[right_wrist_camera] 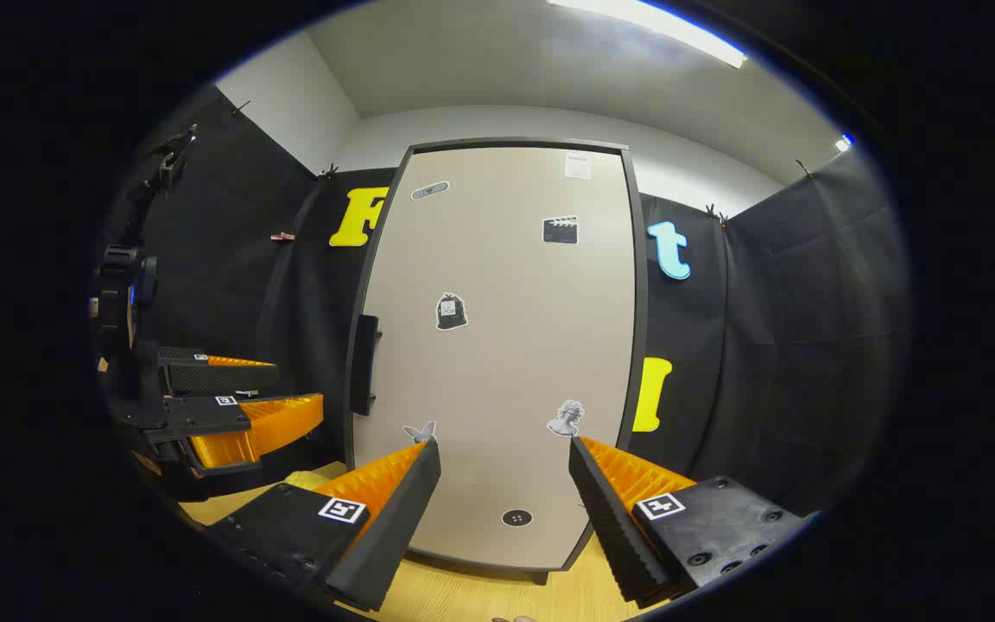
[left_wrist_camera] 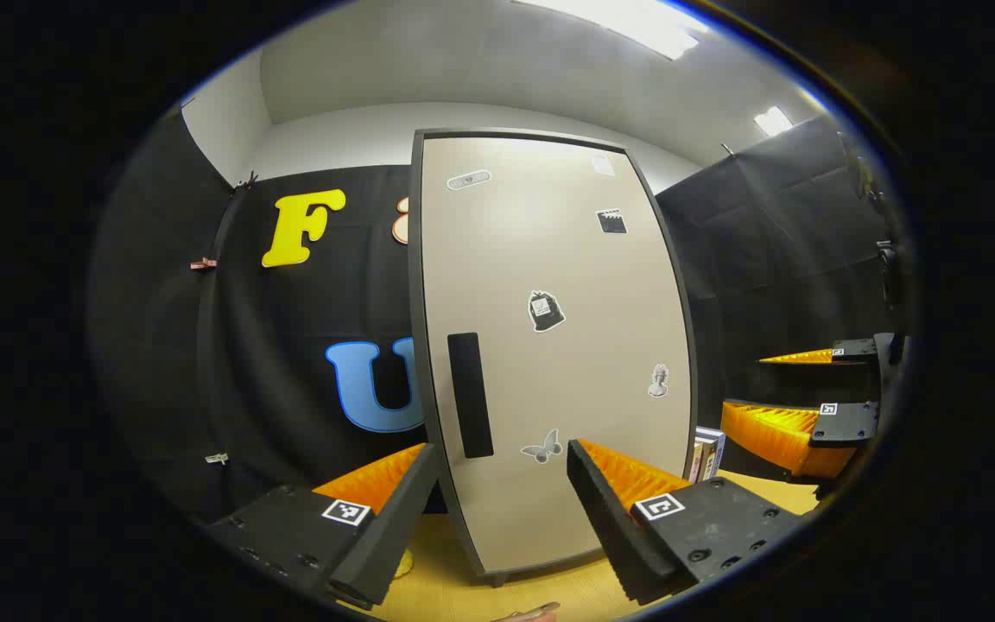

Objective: Open the cabinet door with the right hand, grasp the bottle in the cabinet with the left hand and place it on the coaster, then close the cabinet door with the right hand.

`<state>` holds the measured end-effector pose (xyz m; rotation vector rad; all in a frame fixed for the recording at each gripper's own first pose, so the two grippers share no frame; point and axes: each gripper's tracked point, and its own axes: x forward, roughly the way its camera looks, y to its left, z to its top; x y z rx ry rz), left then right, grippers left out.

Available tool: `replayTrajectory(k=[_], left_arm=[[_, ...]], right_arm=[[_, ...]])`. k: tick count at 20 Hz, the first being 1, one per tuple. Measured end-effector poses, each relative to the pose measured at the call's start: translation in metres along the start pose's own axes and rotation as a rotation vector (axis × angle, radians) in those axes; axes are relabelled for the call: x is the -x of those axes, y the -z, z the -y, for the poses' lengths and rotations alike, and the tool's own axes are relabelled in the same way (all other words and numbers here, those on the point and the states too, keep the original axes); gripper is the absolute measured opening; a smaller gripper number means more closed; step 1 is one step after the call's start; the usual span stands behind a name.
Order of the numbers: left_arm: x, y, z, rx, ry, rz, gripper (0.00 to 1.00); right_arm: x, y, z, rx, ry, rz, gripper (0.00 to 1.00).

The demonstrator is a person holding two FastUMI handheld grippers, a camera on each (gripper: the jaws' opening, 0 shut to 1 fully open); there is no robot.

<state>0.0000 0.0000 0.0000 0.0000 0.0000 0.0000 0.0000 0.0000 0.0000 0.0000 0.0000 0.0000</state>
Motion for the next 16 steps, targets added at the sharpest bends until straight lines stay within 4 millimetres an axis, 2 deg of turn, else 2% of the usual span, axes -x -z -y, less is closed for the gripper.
replayTrajectory(k=[10, 16], left_arm=[[0.002, 0.005, -0.002, 0.020, 0.003, -0.013, 0.95], [0.005, 0.006, -0.007, 0.023, -0.004, -0.015, 0.95]], right_arm=[[-0.001, -0.009, -0.002, -0.009, 0.003, 0.034, 0.97], [-0.001, -0.013, -0.014, -0.015, -0.029, 0.045, 0.97]])
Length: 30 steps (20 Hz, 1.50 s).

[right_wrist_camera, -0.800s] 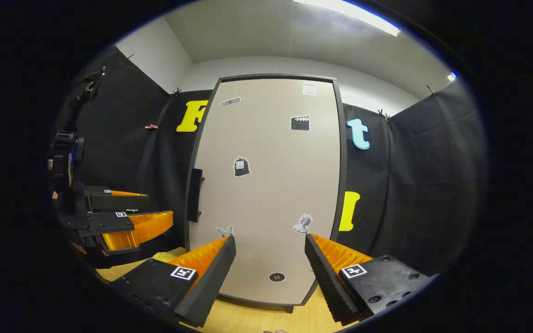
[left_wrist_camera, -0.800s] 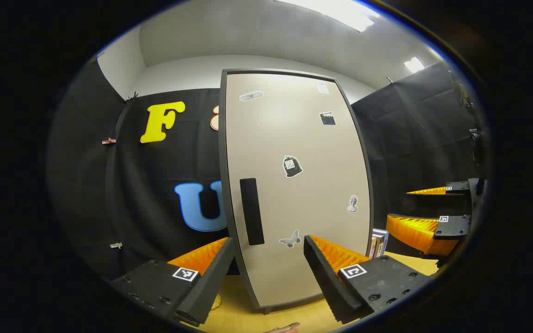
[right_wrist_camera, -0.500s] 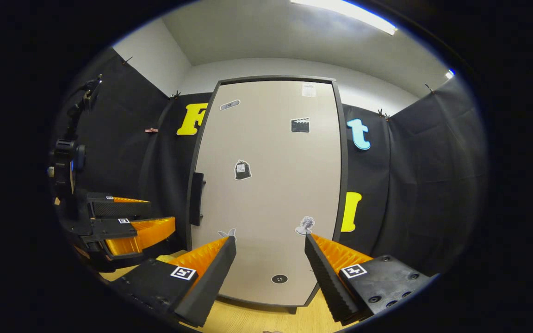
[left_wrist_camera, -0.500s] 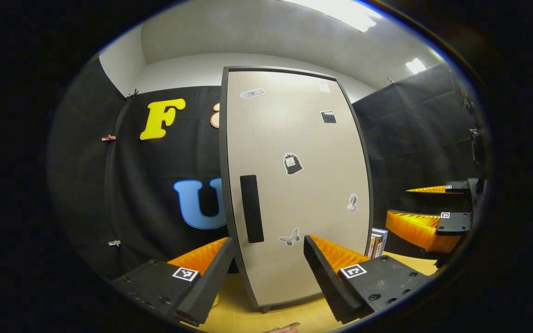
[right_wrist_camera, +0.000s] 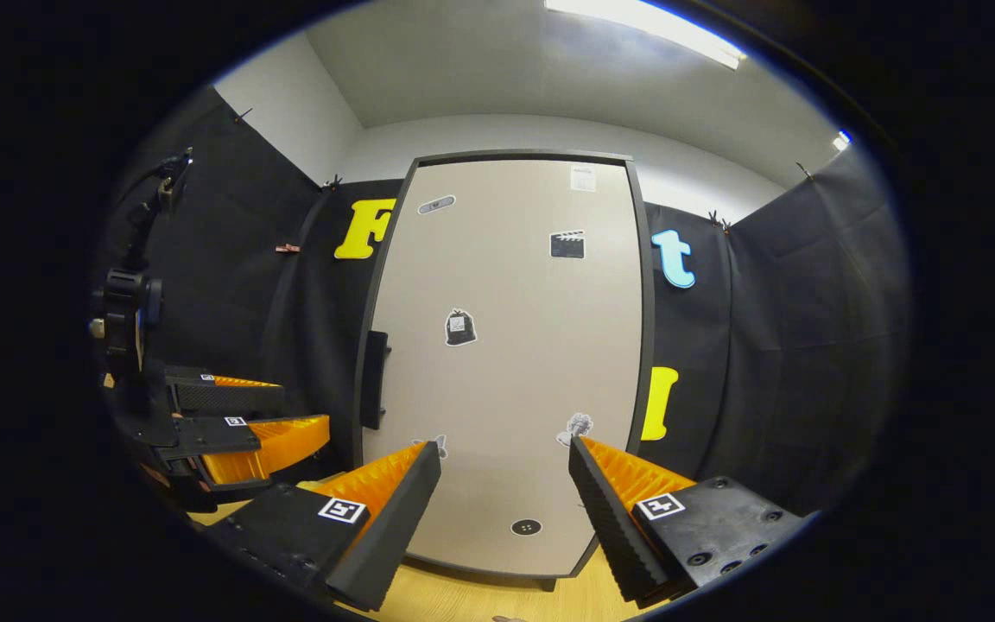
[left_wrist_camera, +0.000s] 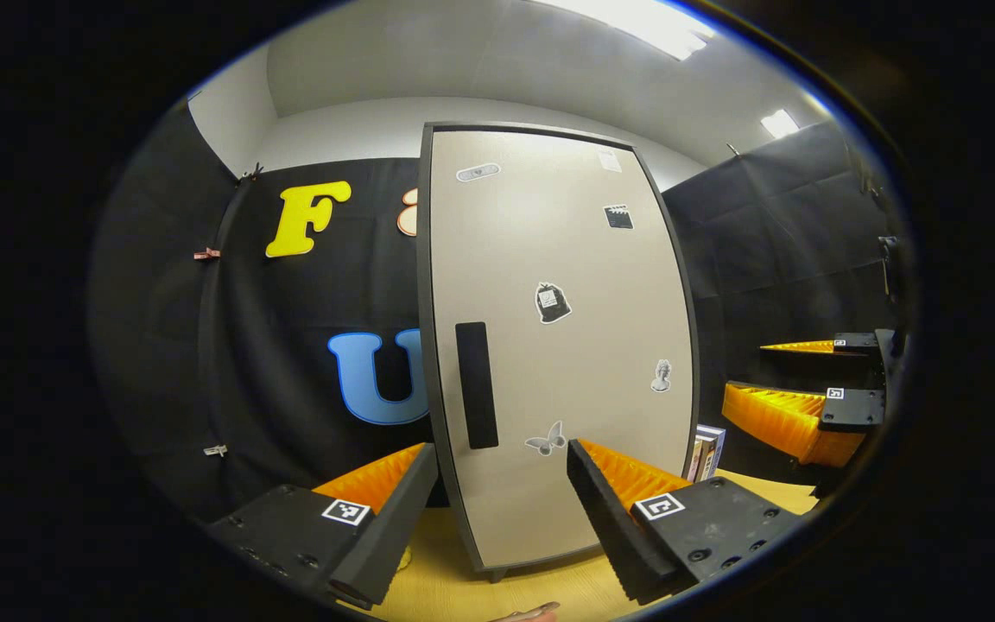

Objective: Open the cabinet door with the right hand, grasp the bottle in the cabinet with the left hand and place it on the coaster, then close the cabinet door with the right hand.

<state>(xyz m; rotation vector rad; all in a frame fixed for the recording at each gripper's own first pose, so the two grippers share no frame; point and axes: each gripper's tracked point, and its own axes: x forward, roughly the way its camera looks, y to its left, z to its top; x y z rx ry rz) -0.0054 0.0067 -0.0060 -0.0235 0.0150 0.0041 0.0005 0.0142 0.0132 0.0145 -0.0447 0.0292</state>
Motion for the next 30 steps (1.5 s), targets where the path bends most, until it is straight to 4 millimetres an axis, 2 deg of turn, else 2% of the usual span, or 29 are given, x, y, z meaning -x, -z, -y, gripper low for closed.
replayTrajectory(k=[3, 6, 8, 10, 14, 16, 17, 18, 20, 26, 30], left_arm=[[0.003, 0.000, -0.003, 0.009, -0.005, 0.004, 0.95], [0.009, 0.003, -0.016, 0.017, -0.031, 0.000, 0.96], [0.013, 0.007, -0.028, 0.025, -0.053, -0.008, 0.96], [0.020, 0.011, -0.041, 0.032, -0.074, -0.019, 0.96], [0.037, 0.017, -0.074, 0.010, -0.126, -0.026, 0.96], [0.044, 0.020, -0.090, 0.003, -0.145, -0.030, 0.96], [0.048, 0.021, -0.097, 0.008, -0.151, -0.029, 0.93], [0.051, 0.024, -0.105, 0.013, -0.157, -0.031, 0.96], [0.056, 0.033, -0.123, 0.011, -0.178, -0.050, 0.96], [0.059, 0.044, -0.160, -0.010, -0.179, -0.060, 0.96], [0.052, 0.056, -0.175, -0.005, -0.162, -0.071, 0.96]], right_arm=[[-0.001, -0.008, -0.010, -0.008, -0.028, 0.027, 0.97], [-0.009, -0.010, -0.017, 0.010, -0.021, 0.029, 0.97], [-0.018, -0.011, -0.029, 0.027, -0.030, 0.030, 0.97], [-0.026, -0.013, -0.048, 0.022, -0.057, 0.041, 0.97], [-0.045, -0.020, -0.100, -0.006, -0.142, 0.074, 0.97], [-0.058, -0.018, -0.117, 0.004, -0.161, 0.076, 0.97], [-0.063, -0.018, -0.127, 0.010, -0.161, 0.074, 0.97], [-0.069, -0.017, -0.135, 0.012, -0.157, 0.074, 0.97], [-0.083, -0.017, -0.149, 0.006, -0.144, 0.074, 0.97], [-0.129, -0.005, -0.165, 0.026, -0.068, 0.070, 0.96], [-0.154, 0.010, -0.177, 0.026, -0.037, 0.048, 0.90]])
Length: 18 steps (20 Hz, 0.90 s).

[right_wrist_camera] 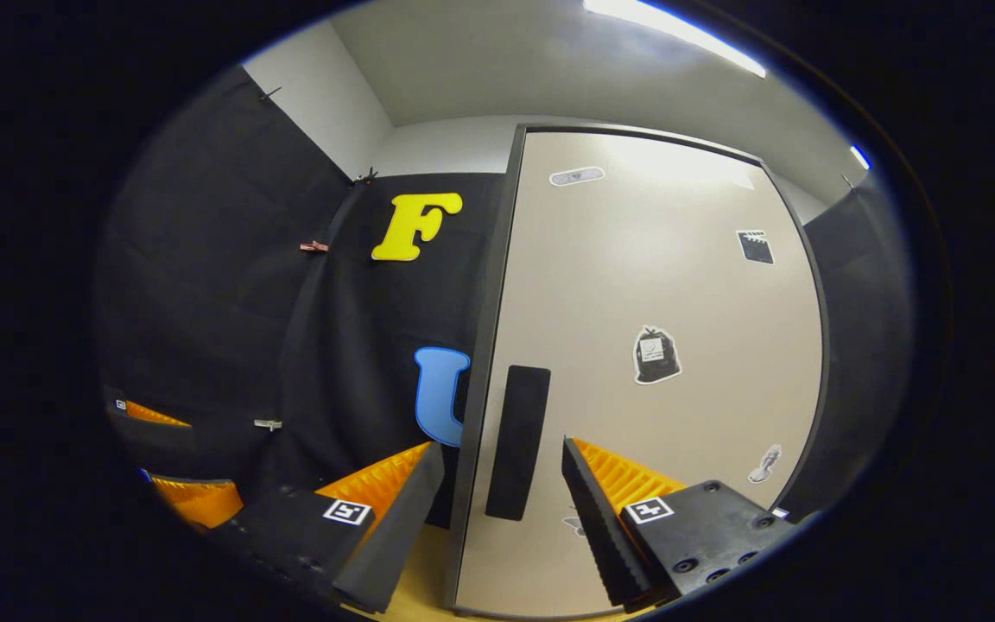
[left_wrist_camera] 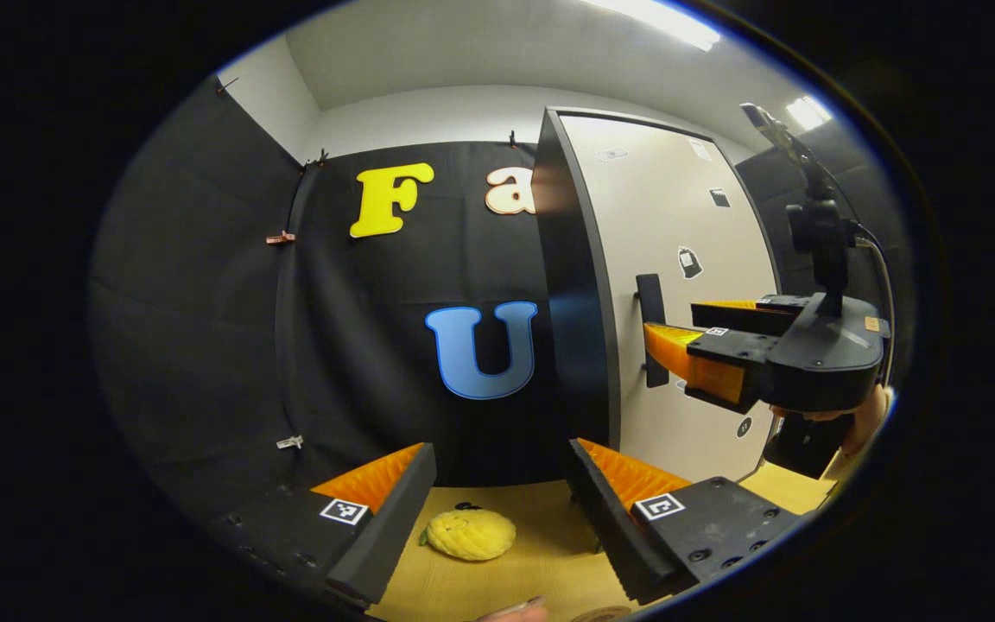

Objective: Open the cabinet door with the right hand, grasp the bottle in the cabinet with the left hand and place it on the coaster, then close the cabinet door with the right hand.

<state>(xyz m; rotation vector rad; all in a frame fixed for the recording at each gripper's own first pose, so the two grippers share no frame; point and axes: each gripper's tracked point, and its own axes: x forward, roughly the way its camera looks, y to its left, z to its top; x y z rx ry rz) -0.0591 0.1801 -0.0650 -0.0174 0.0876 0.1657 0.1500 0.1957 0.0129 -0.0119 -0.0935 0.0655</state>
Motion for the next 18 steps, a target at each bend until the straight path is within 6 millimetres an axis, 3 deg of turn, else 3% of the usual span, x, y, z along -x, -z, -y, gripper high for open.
replayTrajectory(k=[2, 6, 10, 12, 13, 14, 15, 16, 18], left_arm=[[-0.005, 0.006, -0.001, 0.017, 0.017, -0.010, 0.96], [-0.012, 0.018, -0.008, 0.033, 0.026, -0.026, 0.96], [-0.016, 0.030, -0.017, 0.044, 0.010, -0.051, 0.96], [-0.016, 0.034, -0.019, 0.050, 0.006, -0.058, 0.96], [-0.015, 0.033, -0.021, 0.054, 0.003, -0.053, 0.96], [-0.012, 0.034, -0.021, 0.058, 0.005, -0.052, 0.96], [-0.011, 0.034, -0.021, 0.063, 0.011, -0.051, 0.96], [-0.010, 0.035, -0.020, 0.068, 0.014, -0.050, 0.96], [-0.007, 0.033, -0.022, 0.097, 0.006, -0.045, 0.96]], right_arm=[[-0.014, 0.007, 0.003, 0.019, 0.038, -0.001, 0.83], [-0.034, 0.023, 0.005, -0.010, 0.090, -0.031, 0.82], [-0.049, 0.033, 0.012, -0.055, 0.119, -0.055, 0.62], [-0.050, 0.031, 0.011, -0.075, 0.117, -0.041, 0.49], [-0.050, 0.032, 0.013, -0.075, 0.126, -0.040, 0.49], [-0.047, 0.030, 0.012, -0.072, 0.131, -0.041, 0.40], [-0.051, 0.031, 0.015, -0.065, 0.136, -0.042, 0.40], [-0.041, 0.030, 0.014, -0.074, 0.130, -0.048, 0.30], [-0.049, 0.032, 0.015, -0.083, 0.114, -0.066, 0.30]])
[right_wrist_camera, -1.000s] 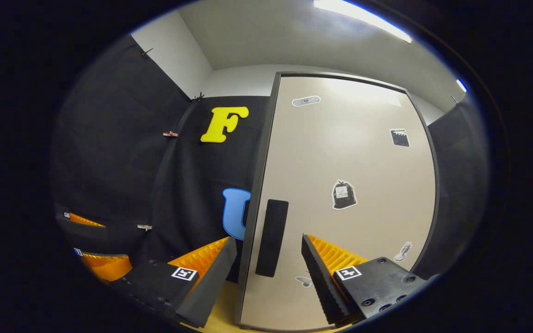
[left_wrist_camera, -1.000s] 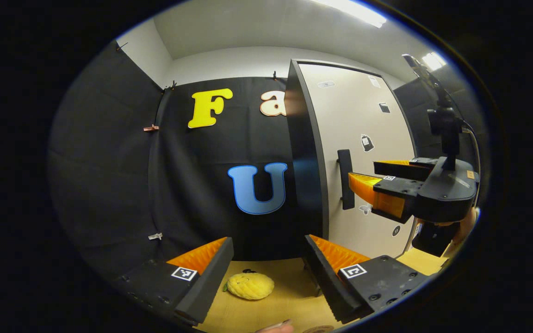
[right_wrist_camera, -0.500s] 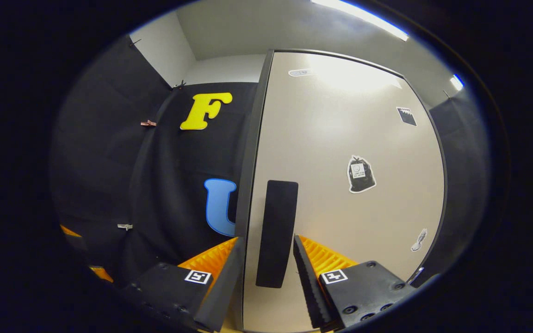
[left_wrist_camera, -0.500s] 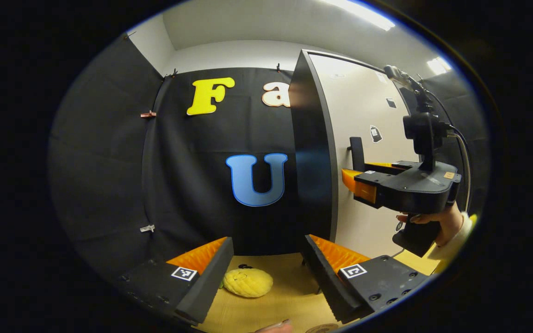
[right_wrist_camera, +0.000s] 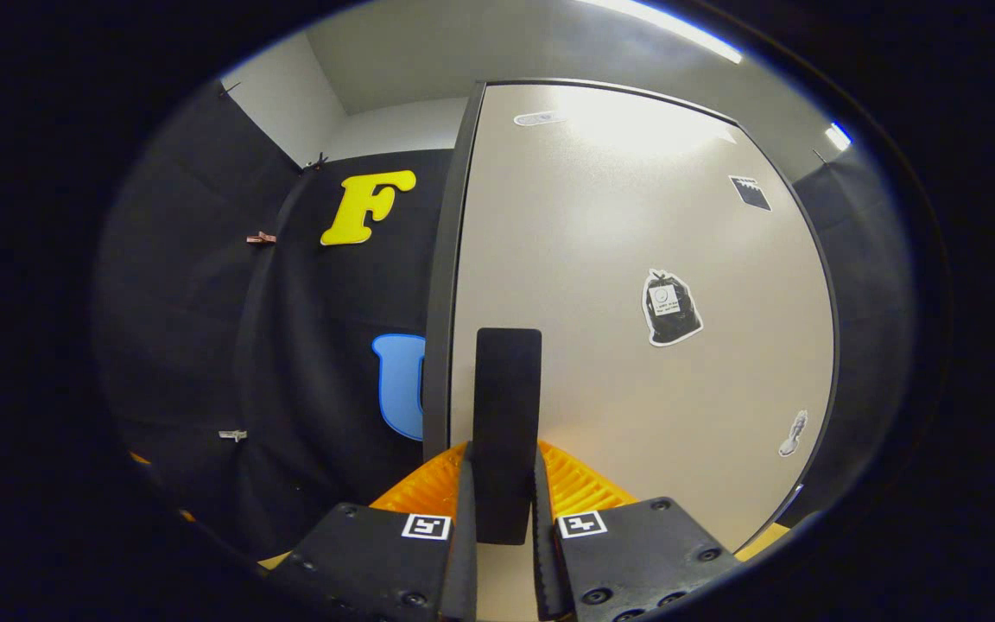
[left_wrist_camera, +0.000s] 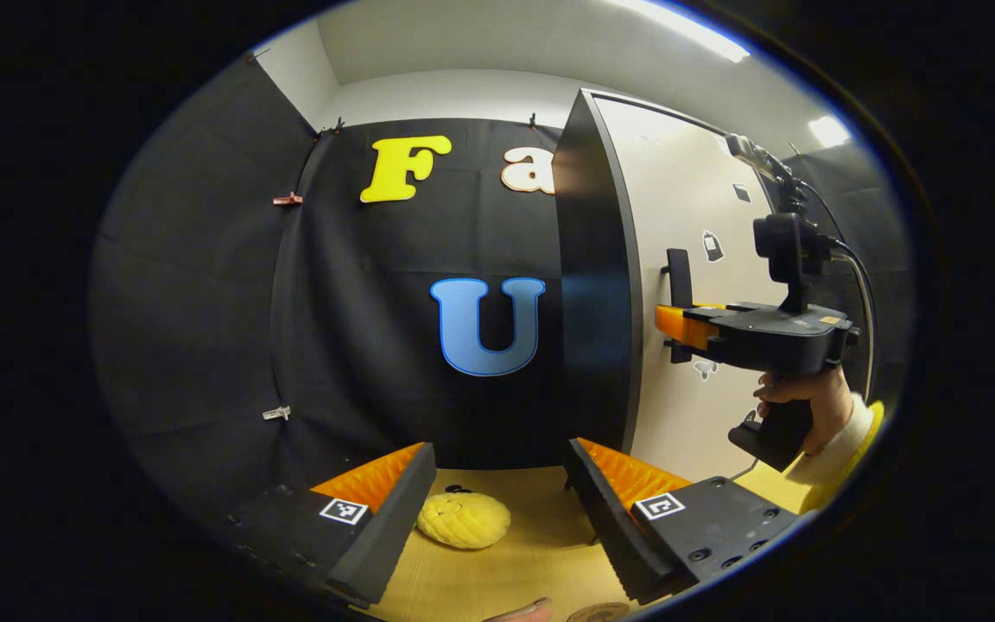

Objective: Open the cabinet door with the right hand, grasp the bottle in the cabinet with the left hand and place it on the coaster, then close the cabinet door with the right hand.

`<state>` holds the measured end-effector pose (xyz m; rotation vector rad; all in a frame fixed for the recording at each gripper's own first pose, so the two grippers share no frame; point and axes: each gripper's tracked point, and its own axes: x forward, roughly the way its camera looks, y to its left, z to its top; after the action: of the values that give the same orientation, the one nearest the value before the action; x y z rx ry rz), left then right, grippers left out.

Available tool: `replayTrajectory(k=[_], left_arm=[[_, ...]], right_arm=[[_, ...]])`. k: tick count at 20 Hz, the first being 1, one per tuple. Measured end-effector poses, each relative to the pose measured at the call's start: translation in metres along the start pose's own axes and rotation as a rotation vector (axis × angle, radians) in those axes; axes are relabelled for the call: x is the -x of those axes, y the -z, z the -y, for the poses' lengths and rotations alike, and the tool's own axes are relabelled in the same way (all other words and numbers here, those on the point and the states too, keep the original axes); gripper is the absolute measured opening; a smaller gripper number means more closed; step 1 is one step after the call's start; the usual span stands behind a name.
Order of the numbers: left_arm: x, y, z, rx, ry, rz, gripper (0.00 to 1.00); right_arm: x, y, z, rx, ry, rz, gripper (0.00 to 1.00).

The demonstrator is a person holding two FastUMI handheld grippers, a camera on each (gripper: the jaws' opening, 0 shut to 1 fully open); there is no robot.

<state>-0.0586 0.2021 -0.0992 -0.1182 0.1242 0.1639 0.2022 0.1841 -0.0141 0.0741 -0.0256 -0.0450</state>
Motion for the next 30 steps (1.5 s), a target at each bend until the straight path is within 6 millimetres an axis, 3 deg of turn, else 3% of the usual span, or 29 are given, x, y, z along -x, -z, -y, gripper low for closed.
replayTrajectory(k=[1, 2, 6, 9, 11, 14, 19, 20, 21, 26, 30], left_arm=[[0.000, -0.001, -0.002, 0.025, -0.012, 0.004, 0.96], [0.002, -0.001, -0.005, 0.049, -0.036, 0.007, 0.96], [0.003, -0.006, -0.006, 0.053, -0.063, 0.023, 0.94], [0.011, -0.014, 0.014, 0.022, -0.023, 0.048, 0.94], [0.001, -0.016, 0.021, 0.020, 0.010, 0.053, 0.94], [0.019, -0.007, 0.043, 0.035, 0.038, 0.034, 0.93], [0.028, -0.012, 0.071, 0.010, 0.105, 0.040, 0.93], [0.027, -0.012, 0.077, 0.012, 0.119, 0.040, 0.93], [0.027, -0.011, 0.081, 0.018, 0.130, 0.041, 0.93], [0.034, -0.021, 0.104, -0.008, 0.166, 0.065, 0.93], [0.036, -0.029, 0.118, -0.042, 0.189, 0.090, 0.93]], right_arm=[[0.001, 0.000, -0.001, 0.006, -0.007, -0.005, 0.25], [0.003, 0.000, -0.002, 0.015, -0.015, -0.011, 0.30], [0.021, -0.005, -0.004, -0.017, -0.065, -0.027, 0.30], [0.047, -0.007, -0.003, -0.007, -0.102, -0.026, 0.30], [0.065, -0.012, 0.001, 0.006, -0.110, -0.018, 0.30], [0.090, -0.017, 0.010, -0.017, -0.122, -0.016, 0.30], [0.129, -0.024, 0.025, 0.010, -0.127, -0.006, 0.30], [0.134, -0.029, 0.029, -0.007, -0.136, -0.005, 0.30], [0.138, -0.026, 0.031, -0.043, -0.148, -0.009, 0.17], [0.151, -0.029, 0.039, -0.035, -0.163, -0.027, 0.16], [0.173, -0.033, 0.052, -0.060, -0.168, -0.042, 0.16]])
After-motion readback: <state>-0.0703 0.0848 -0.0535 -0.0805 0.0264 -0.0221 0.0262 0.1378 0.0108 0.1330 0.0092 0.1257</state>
